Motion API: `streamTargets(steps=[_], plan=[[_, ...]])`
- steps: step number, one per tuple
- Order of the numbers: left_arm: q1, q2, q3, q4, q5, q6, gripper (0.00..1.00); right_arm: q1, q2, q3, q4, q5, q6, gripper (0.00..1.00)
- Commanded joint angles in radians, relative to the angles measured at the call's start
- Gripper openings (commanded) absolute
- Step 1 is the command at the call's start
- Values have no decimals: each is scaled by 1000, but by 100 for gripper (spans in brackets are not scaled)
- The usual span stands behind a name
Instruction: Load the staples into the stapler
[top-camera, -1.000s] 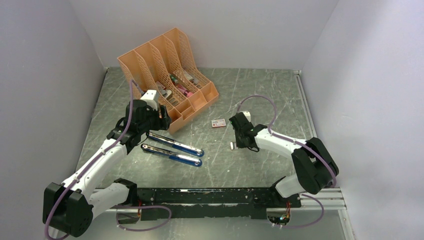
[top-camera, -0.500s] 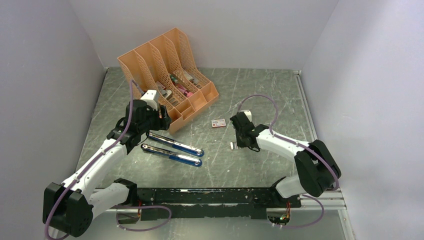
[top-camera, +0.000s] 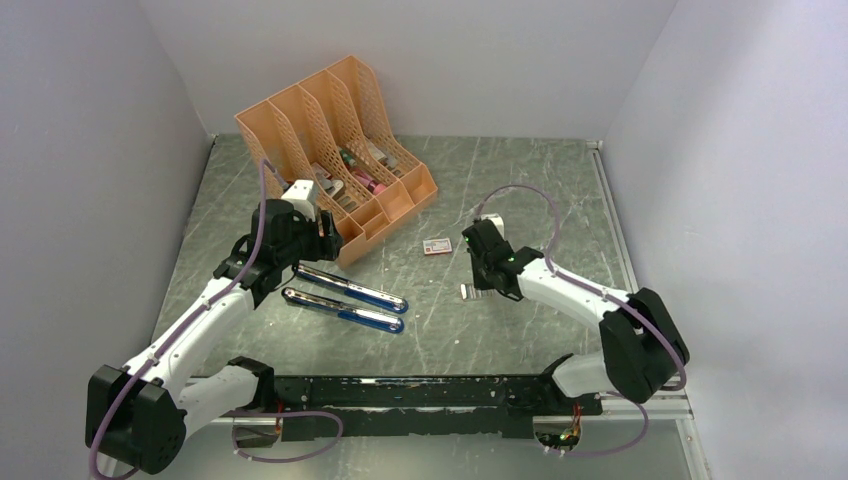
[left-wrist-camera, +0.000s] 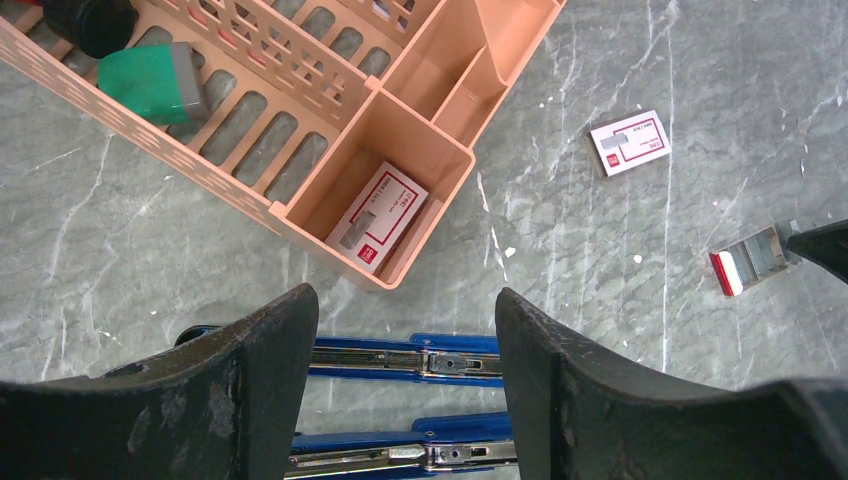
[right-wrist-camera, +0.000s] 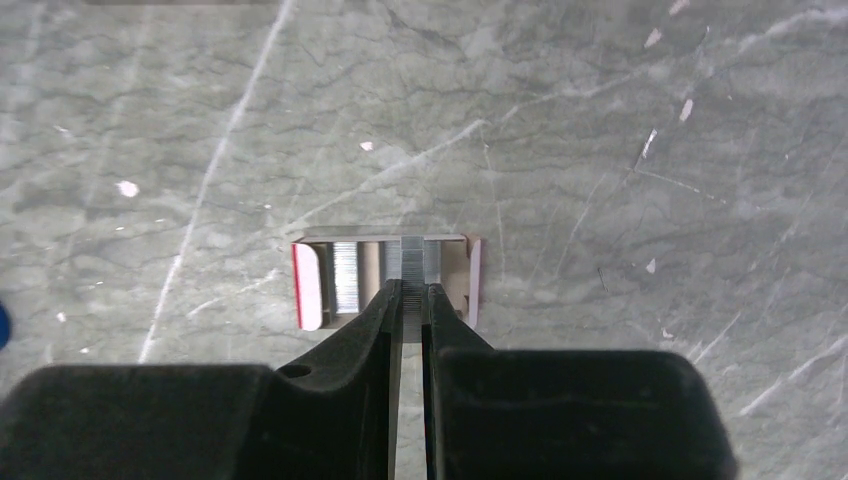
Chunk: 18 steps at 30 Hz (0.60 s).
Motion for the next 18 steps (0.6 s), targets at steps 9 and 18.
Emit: streamTargets(steps=[9, 18], plan=[[12, -24, 27, 29, -10, 11, 70, 186, 55, 111, 64, -3, -170, 12], [15, -53, 22, 25, -42, 8, 70, 367, 220, 205, 34, 169, -271, 12]])
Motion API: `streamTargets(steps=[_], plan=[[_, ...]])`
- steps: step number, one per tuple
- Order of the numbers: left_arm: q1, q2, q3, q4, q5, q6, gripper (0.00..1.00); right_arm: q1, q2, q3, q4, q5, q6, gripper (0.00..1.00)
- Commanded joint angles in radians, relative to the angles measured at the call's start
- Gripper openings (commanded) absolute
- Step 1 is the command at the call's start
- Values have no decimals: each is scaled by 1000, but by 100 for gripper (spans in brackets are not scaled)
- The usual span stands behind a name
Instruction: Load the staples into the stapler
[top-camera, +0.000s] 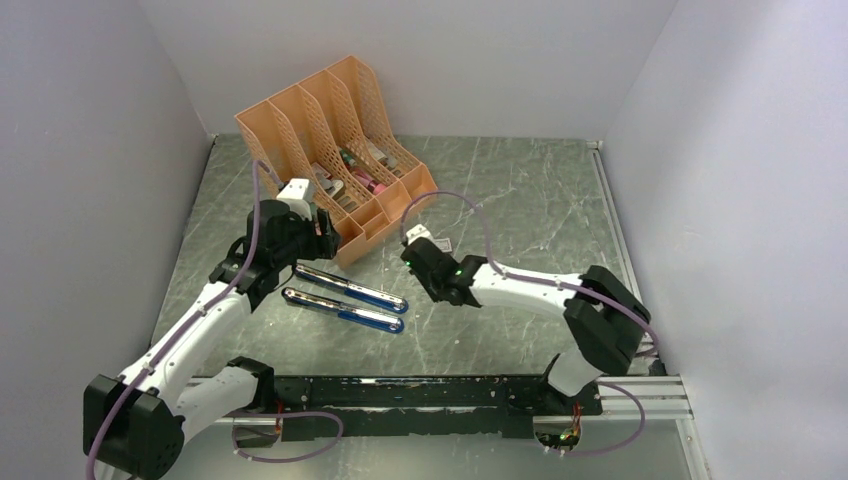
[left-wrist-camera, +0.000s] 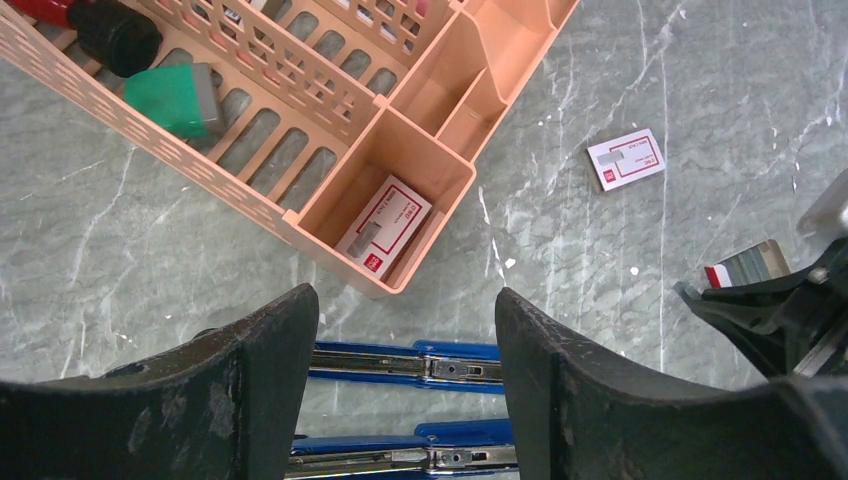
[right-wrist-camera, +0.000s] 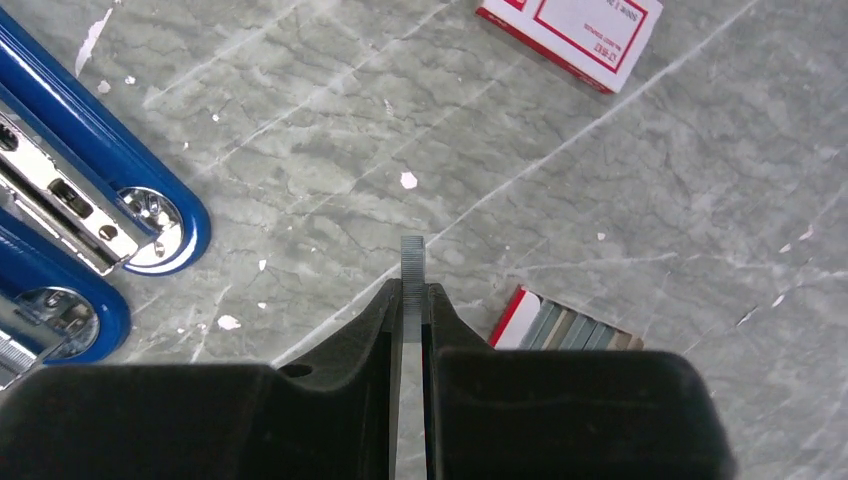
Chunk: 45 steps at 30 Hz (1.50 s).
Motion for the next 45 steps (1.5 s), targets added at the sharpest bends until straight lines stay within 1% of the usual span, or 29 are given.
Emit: streamTargets(steps=[1, 6, 12, 18, 33, 45], plan=[[14, -20, 21, 25, -29, 7, 70, 55, 56, 47, -30, 142, -70, 12], [17, -31, 18, 28, -38, 5, 70, 120, 115, 77, -80, 254, -110, 12], [19, -29, 19, 30, -30, 5, 70, 186, 207, 81, -139, 386, -103, 12], [21, -25, 19, 31, -28, 5, 70, 213, 237, 81, -133, 447, -104, 12], [23, -14, 20, 34, -17, 6, 70, 254, 288, 58, -106, 465, -108, 12], [24, -14, 20, 32, -15, 6, 70, 270, 301, 59, -112, 442, -90, 16]])
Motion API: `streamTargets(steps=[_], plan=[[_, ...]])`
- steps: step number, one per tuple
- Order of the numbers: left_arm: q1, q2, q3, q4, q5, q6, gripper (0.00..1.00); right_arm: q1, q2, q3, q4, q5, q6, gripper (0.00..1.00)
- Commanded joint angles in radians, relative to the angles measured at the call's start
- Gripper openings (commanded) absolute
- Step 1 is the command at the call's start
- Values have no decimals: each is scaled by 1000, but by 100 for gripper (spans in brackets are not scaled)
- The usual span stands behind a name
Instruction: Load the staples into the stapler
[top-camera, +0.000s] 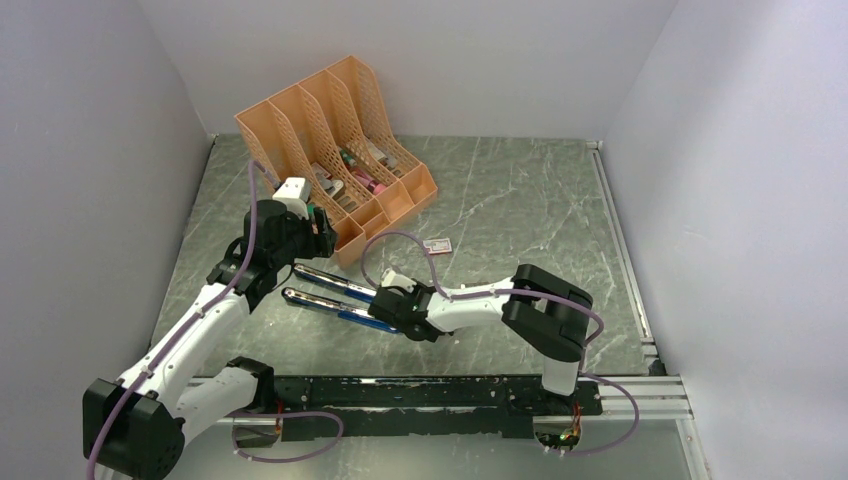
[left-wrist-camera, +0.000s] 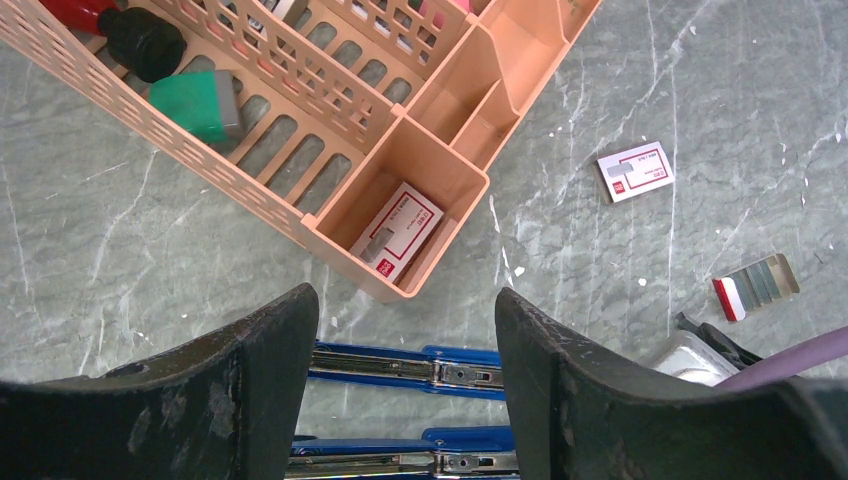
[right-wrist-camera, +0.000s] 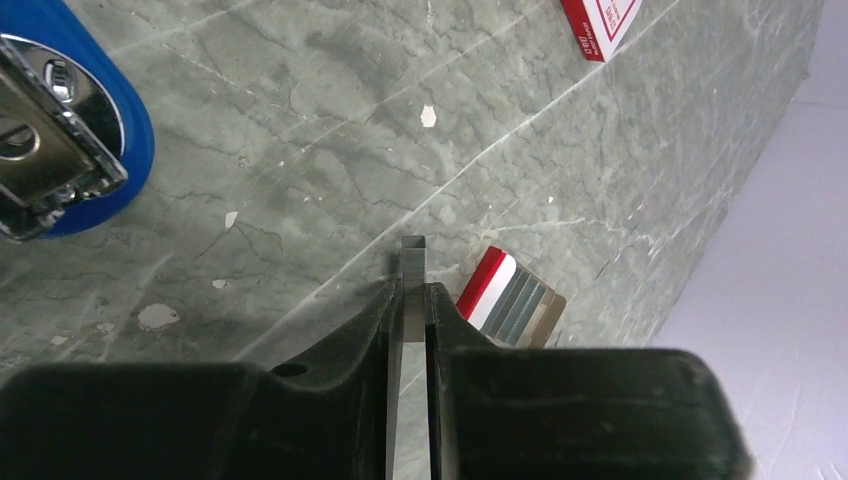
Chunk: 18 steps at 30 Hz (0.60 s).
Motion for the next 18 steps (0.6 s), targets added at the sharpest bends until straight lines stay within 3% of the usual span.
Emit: streamTargets(steps=[1, 18], plan=[[11, 0, 21, 32, 3, 7, 70, 10, 19, -4, 8, 3, 27, 16], [11, 4, 20, 33, 3, 8, 70, 19, 18, -4, 17, -55, 57, 23]])
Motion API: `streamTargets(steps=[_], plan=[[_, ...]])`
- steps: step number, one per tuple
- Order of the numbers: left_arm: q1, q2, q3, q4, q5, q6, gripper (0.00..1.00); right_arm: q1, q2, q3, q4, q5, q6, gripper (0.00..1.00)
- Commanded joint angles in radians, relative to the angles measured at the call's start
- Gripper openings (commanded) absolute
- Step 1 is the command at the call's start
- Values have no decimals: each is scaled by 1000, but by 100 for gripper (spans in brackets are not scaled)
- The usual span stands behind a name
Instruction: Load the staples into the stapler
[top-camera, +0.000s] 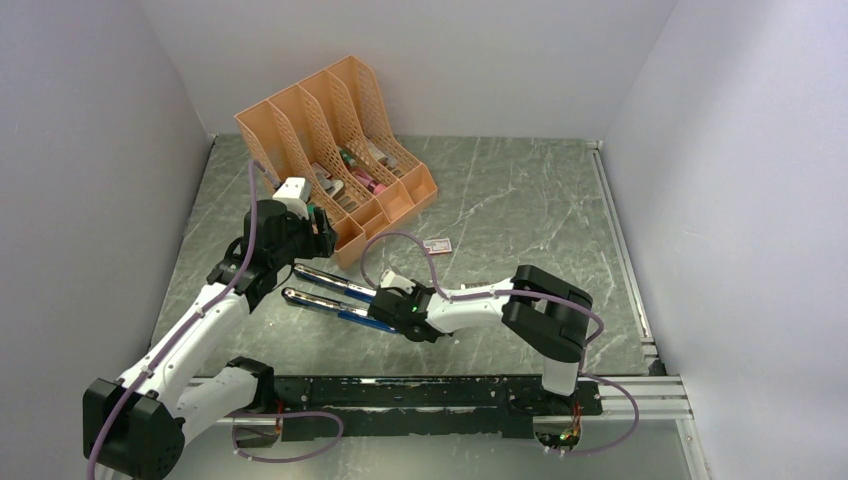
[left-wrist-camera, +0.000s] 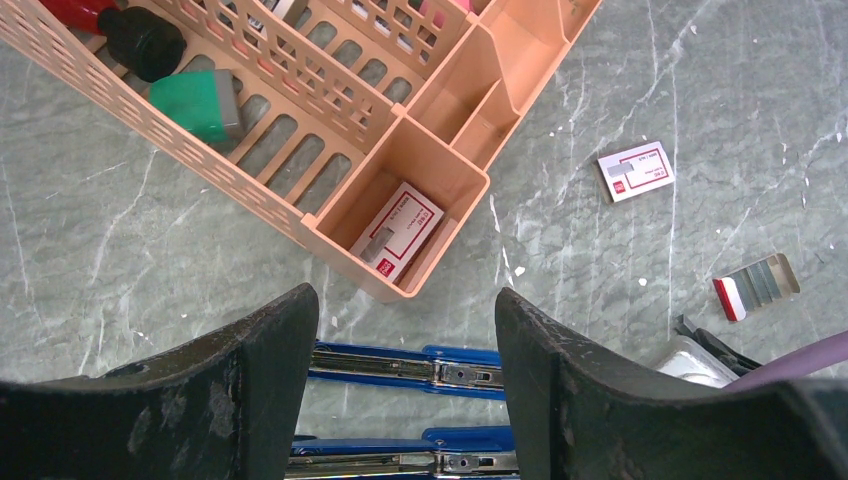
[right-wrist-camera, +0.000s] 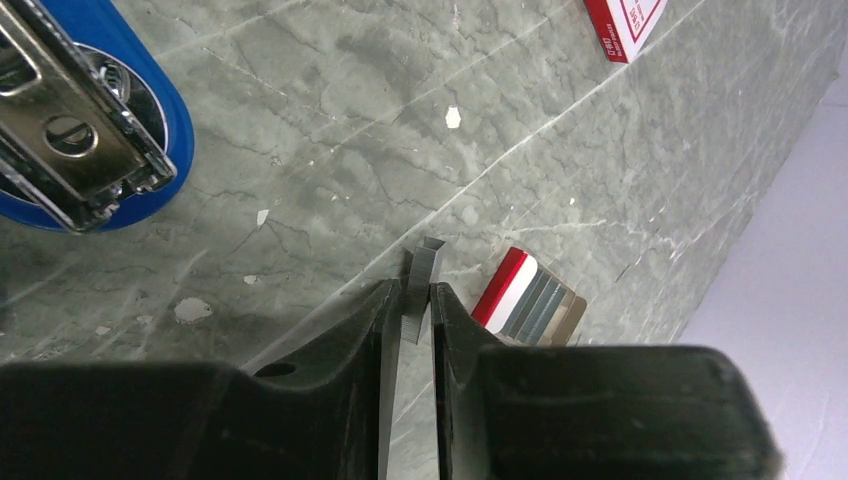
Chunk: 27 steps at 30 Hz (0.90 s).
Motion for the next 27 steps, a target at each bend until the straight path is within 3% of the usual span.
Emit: streamTargets(steps=[1, 17, 21, 27], plan=[[11, 3, 21, 34, 5, 8, 70, 11, 14, -5, 14, -31, 34, 23], [14, 3, 21, 35, 9, 6, 70, 3, -177, -99, 159, -178, 83, 40], [15, 4, 20, 35, 8, 6, 70, -75, -326, -184, 243, -271, 148, 42], [18, 9, 21, 37, 19, 5, 70, -229, -597, -405, 466, -451, 233, 53]])
